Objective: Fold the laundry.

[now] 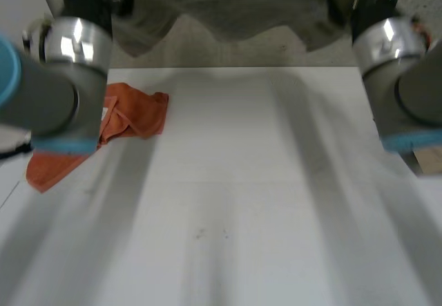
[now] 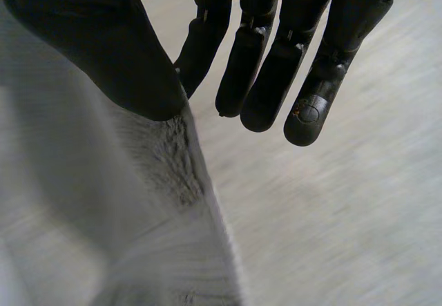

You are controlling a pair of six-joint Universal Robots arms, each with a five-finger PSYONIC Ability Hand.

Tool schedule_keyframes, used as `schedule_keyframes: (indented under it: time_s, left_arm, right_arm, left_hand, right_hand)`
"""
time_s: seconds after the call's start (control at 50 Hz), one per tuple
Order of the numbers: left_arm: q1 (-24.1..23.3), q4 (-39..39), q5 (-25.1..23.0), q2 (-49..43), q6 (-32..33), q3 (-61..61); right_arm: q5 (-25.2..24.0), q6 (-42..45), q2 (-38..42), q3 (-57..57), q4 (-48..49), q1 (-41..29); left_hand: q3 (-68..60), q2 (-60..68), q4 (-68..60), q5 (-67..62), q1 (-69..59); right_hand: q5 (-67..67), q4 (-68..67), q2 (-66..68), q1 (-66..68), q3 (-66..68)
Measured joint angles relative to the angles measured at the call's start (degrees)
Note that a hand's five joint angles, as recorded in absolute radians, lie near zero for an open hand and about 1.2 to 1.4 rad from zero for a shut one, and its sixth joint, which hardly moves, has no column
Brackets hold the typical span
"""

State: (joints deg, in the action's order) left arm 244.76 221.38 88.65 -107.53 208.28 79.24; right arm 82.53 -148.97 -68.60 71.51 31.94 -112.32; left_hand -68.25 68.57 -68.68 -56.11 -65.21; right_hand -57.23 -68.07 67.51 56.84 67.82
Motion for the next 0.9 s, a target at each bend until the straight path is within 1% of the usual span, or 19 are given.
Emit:
schedule_keyframes:
  time_s: [0.02,0.12,0.22,0.24,0.32,0.34,0.36,0.38,0.42,0.44,0.46,0.48,0.58,0.72,0.74,0.82,0.86,0.88,0.9]
  left_arm:
    - [-0.1,0.0,0.0,1.2,0.8,4.6]
    - [-1.5,0.0,0.1,1.9,3.1,17.7]
    - [-3.4,-0.4,0.4,-2.3,3.8,22.7]
    - [-4.2,-0.8,0.5,-5.0,3.8,23.4]
    - [-5.2,-2.0,0.7,-9.1,3.8,23.4]
    - [-5.3,-2.1,0.7,-9.5,3.7,23.3]
    - [-5.4,-2.6,0.8,-10.0,3.7,23.1]
    - [-5.5,-2.7,0.8,-10.2,3.7,23.0]
    - [-5.6,-3.4,0.8,-10.1,3.6,22.6]
    - [-5.6,-3.6,0.8,-9.9,3.6,22.5]
    - [-5.6,-3.9,0.8,-9.2,3.5,22.2]
    - [-5.6,-4.1,0.8,-8.4,3.5,22.0]
    - [-5.7,-4.7,0.7,-4.5,3.2,21.4]
    - [-6.2,-5.8,0.6,0.5,3.1,20.0]
    - [-6.3,-6.1,0.6,1.0,3.1,19.7]
    - [-7.3,-7.6,0.6,2.9,3.1,18.4]
    - [-7.8,-8.3,0.6,3.4,3.1,17.8]
    - [-8.2,-9.0,0.6,3.8,3.1,17.3]
    - [-8.5,-9.3,0.7,4.0,3.1,17.1]
  right_arm:
    - [-1.3,0.1,-1.0,4.3,-3.6,0.1]
    - [-3.9,0.3,-2.2,14.9,-11.8,0.5]
    - [-5.5,0.4,-1.1,20.9,-14.6,0.5]
    - [-6.2,0.5,-0.1,22.1,-15.0,0.6]
    - [-7.6,0.4,2.4,23.6,-15.2,0.6]
    - [-8.0,0.2,3.5,23.8,-15.3,0.7]
    - [-8.2,-0.1,4.0,23.9,-15.4,0.7]
    - [-8.2,-0.2,4.2,23.9,-15.5,0.7]
    - [-8.4,-1.0,4.7,23.9,-15.7,0.8]
    - [-8.4,-1.5,4.7,23.9,-15.8,0.9]
    - [-8.4,-2.9,4.8,23.9,-16.1,1.3]
    - [-8.4,-3.9,4.6,23.9,-16.3,1.6]
    - [-8.2,-11.4,2.4,23.8,-17.6,4.8]
    - [-7.9,-20.3,-0.5,23.7,-19.7,6.6]
    - [-7.8,-22.8,-1.0,23.6,-20.2,6.5]
    - [-7.7,-29.6,-1.5,23.0,-20.8,4.3]
    - [-7.6,-33.1,-1.5,22.5,-20.8,2.6]
    - [-7.3,-36.9,-1.0,21.7,-20.8,0.5]
    - [-7.2,-37.9,-0.8,21.4,-20.7,0.0]
  left_hand:
    - [0.0,0.0,0.0,0.0,0.0]
    - [0.0,0.0,0.0,0.0,0.0]
    - [0.0,0.0,0.0,0.0,0.0]
    - [0.0,0.0,0.0,0.0,0.0]
    - [0.0,0.0,-0.2,0.0,0.0]
    - [0.0,0.0,-0.2,0.0,0.0]
    - [0.0,0.0,-0.2,0.0,0.0]
    - [0.0,0.0,-0.2,0.0,0.0]
    - [0.0,0.0,-0.2,0.0,0.0]
    - [0.0,0.0,-0.2,0.0,0.0]
    - [0.0,0.0,-0.2,0.0,0.0]
    - [0.0,0.0,-0.2,0.0,0.0]
    - [0.0,0.0,-0.2,0.0,0.0]
    - [0.0,0.0,-0.2,0.0,0.0]
    - [0.0,0.0,-0.2,0.0,0.0]
    - [0.0,0.0,-0.2,0.0,0.0]
    - [0.0,0.0,-0.2,0.0,0.0]
    - [0.0,0.0,-0.2,0.0,0.0]
    - [0.0,0.0,-0.2,0.0,0.0]
  right_hand:
    - [0.0,0.0,0.0,0.0,0.0]
    - [0.0,0.0,0.0,0.7,0.0]
    - [0.0,0.0,0.0,0.8,0.0]
    - [0.0,0.0,0.0,0.8,0.0]
    - [0.0,0.0,0.0,0.8,0.0]
    - [2.4,2.7,-2.6,-1.6,-2.6]
    - [9.1,10.3,-10.1,-8.3,-10.1]
    - [9.1,10.3,-10.1,-8.3,-10.1]
    - [28.5,29.7,-30.5,-24.5,-29.5]
    - [32.3,33.4,-34.0,-27.5,-33.2]
    - [43.5,44.3,-44.1,-36.4,-44.0]
    - [47.4,48.1,-47.3,-39.3,-47.9]
    - [53.2,54.6,-54.7,-45.3,-55.6]
    - [53.2,54.6,-54.7,-45.3,-55.6]
    - [53.2,54.6,-54.7,-45.3,-55.6]
    - [53.3,54.6,-54.7,-45.3,-55.6]
    - [53.3,54.6,-54.7,-45.3,-55.6]
    - [53.2,54.6,-54.7,-45.3,-55.6]
    - [53.3,54.6,-54.7,-45.3,-55.6]
